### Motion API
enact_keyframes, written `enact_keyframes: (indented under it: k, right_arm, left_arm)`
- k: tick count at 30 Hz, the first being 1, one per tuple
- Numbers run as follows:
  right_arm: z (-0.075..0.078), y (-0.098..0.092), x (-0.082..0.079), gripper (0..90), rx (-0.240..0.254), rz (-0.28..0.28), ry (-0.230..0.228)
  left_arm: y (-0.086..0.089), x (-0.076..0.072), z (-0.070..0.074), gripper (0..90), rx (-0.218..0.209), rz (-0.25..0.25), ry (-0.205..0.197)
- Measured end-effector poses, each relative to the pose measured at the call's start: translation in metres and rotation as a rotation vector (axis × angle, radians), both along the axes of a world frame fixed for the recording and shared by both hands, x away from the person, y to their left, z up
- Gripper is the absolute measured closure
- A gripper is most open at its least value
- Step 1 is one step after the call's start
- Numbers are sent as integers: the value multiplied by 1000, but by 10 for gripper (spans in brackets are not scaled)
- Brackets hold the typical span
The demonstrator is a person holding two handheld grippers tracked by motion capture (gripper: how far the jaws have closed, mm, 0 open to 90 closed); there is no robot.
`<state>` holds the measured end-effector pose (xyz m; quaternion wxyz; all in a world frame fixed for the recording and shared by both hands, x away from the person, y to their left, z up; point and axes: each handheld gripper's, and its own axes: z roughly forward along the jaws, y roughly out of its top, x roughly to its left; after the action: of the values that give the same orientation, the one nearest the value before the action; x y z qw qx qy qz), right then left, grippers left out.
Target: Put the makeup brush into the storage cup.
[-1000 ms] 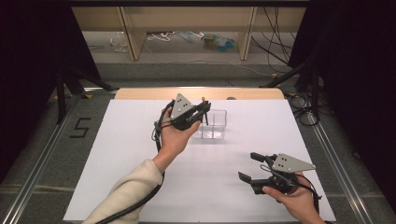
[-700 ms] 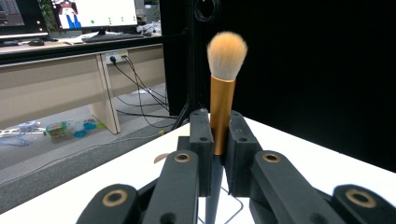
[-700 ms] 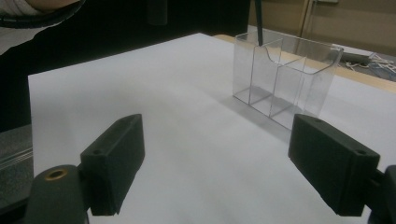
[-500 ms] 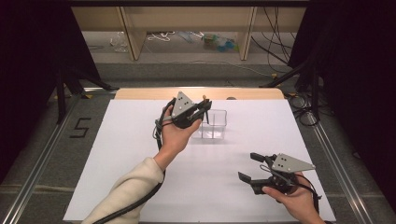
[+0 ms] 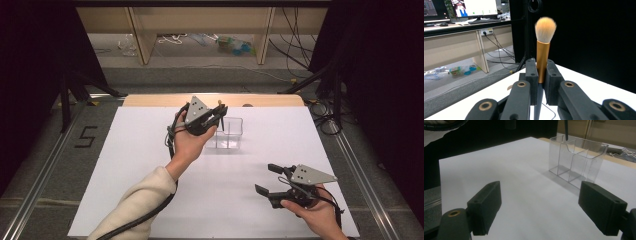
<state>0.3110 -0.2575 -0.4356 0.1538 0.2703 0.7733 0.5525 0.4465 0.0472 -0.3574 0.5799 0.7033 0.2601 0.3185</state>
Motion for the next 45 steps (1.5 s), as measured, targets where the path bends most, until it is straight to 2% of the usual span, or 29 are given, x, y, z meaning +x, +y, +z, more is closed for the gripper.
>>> enact_keyframes:
  k: [6, 7, 21, 24, 26, 30, 31, 32, 33, 37, 38, 39, 45]
  right_arm:
    - [0, 0, 0, 196, 1, -1, -4]
    - [-1, 0, 2, 196, 0, 0, -25]
    - [-1, 0, 2, 197, 0, 2, -26]
    - [-1, 0, 1, 197, 2, 2, -14]
    - [-1, 0, 2, 197, 0, 1, -27]
    - [-1, 0, 2, 197, 1, 2, -27]
    - [-1, 0, 2, 197, 0, 2, -26]
    - [-1, 0, 1, 197, 3, 1, -14]
    - [-1, 0, 2, 197, -1, 2, -29]
    - [-1, 0, 2, 198, -1, 3, -27]
    - [-1, 0, 1, 198, 2, 2, -15]
    - [-1, 0, 2, 198, -2, 3, -28]
    - [-1, 0, 2, 198, -2, 4, -27]
  left_arm:
    - [-1, 2, 1, 834, 0, 2, -1]
    - [-2, 2, 1, 834, -1, 2, 0]
    - [-4, 3, 4, 835, -5, 2, -2]
    - [-4, 4, 4, 835, -1, 4, -1]
    - [-5, 5, 3, 834, -3, 5, -1]
    - [-5, 6, 2, 835, 1, 5, 0]
    - [-4, 7, 3, 834, 11, 0, -10]
    - [-4, 7, 2, 834, 10, 0, -9]
    - [-4, 8, 2, 835, 9, 0, -8]
    - [-4, 8, 2, 834, 12, 2, -8]
    - [-4, 9, 2, 835, 13, 2, -8]
    - [-4, 9, 2, 835, 11, 2, -9]
    - [-4, 10, 0, 835, 11, 3, -10]
